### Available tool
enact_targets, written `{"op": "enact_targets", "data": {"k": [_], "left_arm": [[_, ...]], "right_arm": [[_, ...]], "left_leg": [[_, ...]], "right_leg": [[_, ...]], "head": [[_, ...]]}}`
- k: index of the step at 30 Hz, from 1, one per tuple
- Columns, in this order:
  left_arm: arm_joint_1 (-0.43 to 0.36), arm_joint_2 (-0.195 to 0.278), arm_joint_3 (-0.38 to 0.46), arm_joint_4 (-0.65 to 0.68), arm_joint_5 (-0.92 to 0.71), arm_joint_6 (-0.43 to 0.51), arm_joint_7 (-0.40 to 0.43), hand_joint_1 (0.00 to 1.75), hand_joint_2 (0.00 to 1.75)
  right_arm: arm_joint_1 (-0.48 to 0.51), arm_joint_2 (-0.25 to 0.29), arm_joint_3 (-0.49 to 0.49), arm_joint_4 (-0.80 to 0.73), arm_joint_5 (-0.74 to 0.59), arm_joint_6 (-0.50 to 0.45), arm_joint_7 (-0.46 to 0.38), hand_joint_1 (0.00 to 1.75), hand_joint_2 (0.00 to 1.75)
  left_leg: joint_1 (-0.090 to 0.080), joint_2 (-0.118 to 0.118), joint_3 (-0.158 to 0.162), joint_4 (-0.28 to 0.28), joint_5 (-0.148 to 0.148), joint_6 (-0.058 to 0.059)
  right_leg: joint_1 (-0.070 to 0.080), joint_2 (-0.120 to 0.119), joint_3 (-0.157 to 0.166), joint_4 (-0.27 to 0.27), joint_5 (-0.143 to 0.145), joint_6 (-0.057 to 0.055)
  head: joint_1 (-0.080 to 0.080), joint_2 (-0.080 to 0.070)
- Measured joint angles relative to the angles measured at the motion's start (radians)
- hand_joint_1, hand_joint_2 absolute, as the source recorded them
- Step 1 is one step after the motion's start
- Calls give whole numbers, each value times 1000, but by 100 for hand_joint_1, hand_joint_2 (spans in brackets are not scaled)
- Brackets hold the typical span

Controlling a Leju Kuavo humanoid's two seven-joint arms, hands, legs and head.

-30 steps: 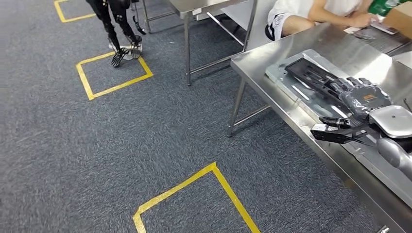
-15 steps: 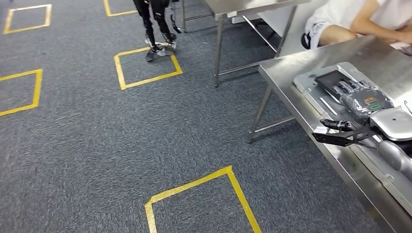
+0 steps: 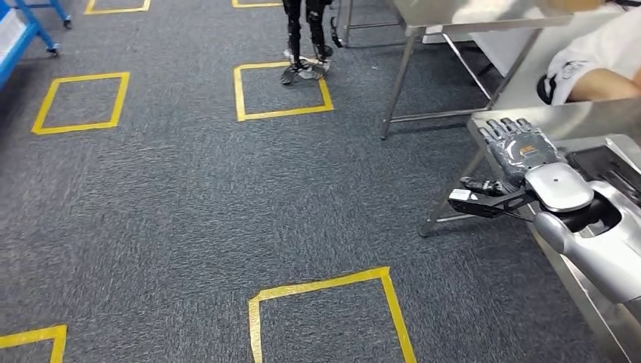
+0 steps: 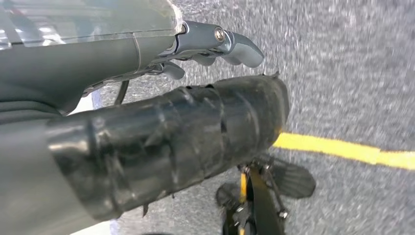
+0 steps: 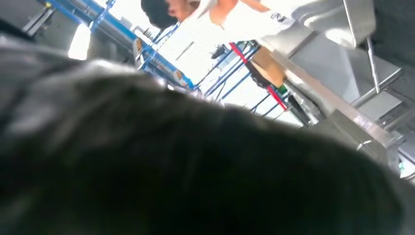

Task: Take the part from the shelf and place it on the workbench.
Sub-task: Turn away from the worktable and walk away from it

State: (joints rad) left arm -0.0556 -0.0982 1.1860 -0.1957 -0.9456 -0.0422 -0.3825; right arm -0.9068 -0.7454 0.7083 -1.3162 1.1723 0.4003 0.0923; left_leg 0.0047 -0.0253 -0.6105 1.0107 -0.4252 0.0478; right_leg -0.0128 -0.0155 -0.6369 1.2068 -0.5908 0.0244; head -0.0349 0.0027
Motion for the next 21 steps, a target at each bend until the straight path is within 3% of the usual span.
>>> {"op": "enact_targets", "data": {"k": [1, 2, 3, 5, 7, 9, 10, 11, 13, 15, 17, 18, 19, 21], "left_arm": [[0, 0, 0, 0, -2, 0, -3, 0, 0], [0, 0, 0, 0, -3, 0, -6, 0, 0], [1, 0, 0, 0, -4, 0, -7, 0, 0], [1, 0, 1, 0, -7, 0, -7, 0, 0], [0, -2, 1, 0, -9, 0, -7, 0, 0], [0, -3, 2, 0, -12, 1, -6, 0, 0], [2, -3, 2, 0, -14, 1, -6, 0, 0], [4, -3, 2, 0, -16, 1, -6, 0, 0], [6, -3, 3, 0, -20, 1, -6, 0, 0], [5, -3, 6, 0, -24, 0, -6, 0, 0], [5, -3, 9, 0, -26, 0, -6, 0, 0], [6, -3, 10, 0, -26, 0, -6, 0, 0], [8, -3, 11, 0, -26, 0, -6, 0, 0], [8, -2, 12, 0, -26, 0, -6, 0, 0]], "right_arm": [[6, 0, 0, 3, 0, -1, 0, 0, 0], [13, -1, 1, 5, -1, -1, -1, 0, 0], [18, -1, 2, 6, -1, -2, -1, 0, 0], [22, -1, 1, 7, -1, -5, -3, 0, 0], [23, -2, -3, 8, -1, -8, -3, 0, 0], [28, -7, -7, 7, -5, -10, -3, 0, 0], [32, -12, -9, 5, -10, -10, -3, 0, 0], [40, -19, -13, -2, -19, -10, -4, 0, 0], [64, -45, -27, -27, -44, -8, -8, 0, 0], [89, -80, -46, -52, -63, -5, -13, 0, 0], [108, -110, -63, -68, -72, -3, -18, 0, 0], [116, -120, -69, -76, -74, -2, -20, 0, 0], [124, -128, -73, -84, -76, 0, -22, 0, 0], [135, -140, -81, -98, -76, 3, -26, 0, 0]], "left_leg": [[-1, -14, 0, 1, 0, 0], [-3, -28, 0, 2, 0, 1], [-4, -42, 0, 3, 0, 1], [-5, -69, 1, 6, 0, 0], [-3, -92, -3, 7, 3, -4], [3, -116, -13, 5, 8, -13], [5, -130, -16, 3, 12, -19], [5, -128, -19, 4, 10, -23], [1, -74, -38, 46, -21, -29], [1, -5, -91, 159, -85, -35], [7, 16, -139, 265, -125, -44], [11, 19, -140, 274, -121, -49], [13, 24, -121, 244, -100, -52], [13, 56, -43, 111, -46, -56]], "right_leg": [[0, 10, -34, 62, -19, 0], [0, 14, -55, 95, -18, -1], [0, 16, -58, 88, 3, -4], [1, 37, -17, -27, 84, -15], [1, 85, 30, -143, 137, -24], [4, 100, 44, -178, 141, -29], [6, 87, 46, -187, 142, -31], [5, 70, 53, -196, 143, -33], [2, 39, 68, -217, 149, -40], [3, 5, 75, -225, 149, -46], [5, -27, 75, -223, 146, -48], [5, -40, 74, -222, 145, -46], [4, -53, 74, -219, 143, -44], [2, -75, 74, -209, 135, -33]], "head": [[0, 0], [0, 0], [0, 0], [0, 0], [0, 0], [1, 0], [1, 0], [1, 0], [0, 0], [-2, 0], [-2, 0], [-2, 0], [-2, 0], [-2, 0]]}}
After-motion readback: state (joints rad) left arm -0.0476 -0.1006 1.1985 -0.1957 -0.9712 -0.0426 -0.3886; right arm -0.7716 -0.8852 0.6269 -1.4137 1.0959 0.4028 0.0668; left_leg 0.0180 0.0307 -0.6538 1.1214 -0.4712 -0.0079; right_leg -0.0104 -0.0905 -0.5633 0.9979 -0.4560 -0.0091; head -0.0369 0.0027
